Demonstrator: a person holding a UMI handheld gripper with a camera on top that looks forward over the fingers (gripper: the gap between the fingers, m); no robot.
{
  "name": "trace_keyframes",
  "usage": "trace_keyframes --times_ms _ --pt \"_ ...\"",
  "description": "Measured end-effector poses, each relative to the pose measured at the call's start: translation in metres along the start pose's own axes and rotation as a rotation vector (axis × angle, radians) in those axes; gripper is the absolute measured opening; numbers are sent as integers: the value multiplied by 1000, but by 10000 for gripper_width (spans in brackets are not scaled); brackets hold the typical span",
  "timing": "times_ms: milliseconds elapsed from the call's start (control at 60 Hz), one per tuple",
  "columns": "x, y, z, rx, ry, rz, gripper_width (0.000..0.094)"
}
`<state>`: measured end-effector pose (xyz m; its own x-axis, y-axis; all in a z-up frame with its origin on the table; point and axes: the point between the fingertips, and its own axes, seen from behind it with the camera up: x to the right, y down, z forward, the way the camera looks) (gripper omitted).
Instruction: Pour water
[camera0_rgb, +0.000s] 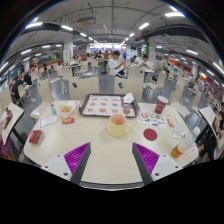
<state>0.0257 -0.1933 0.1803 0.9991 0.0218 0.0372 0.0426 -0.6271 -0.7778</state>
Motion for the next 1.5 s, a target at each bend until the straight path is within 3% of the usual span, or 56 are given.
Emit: trace_keyframes --times_ms 117,517,833,900,1033,1250,1500 --pt "23 14 -1 -15 26 5 845" --pt "255 106 11 -17 146 74 847" --pt "366 83 93 113 172 102 839" --pt "372 72 111 141 157 114 794" --pt "384 65 133 174 176 122 571" --pt "383 61 137 186 178 141 436" --pt "382 31 128 178 300 58 435"
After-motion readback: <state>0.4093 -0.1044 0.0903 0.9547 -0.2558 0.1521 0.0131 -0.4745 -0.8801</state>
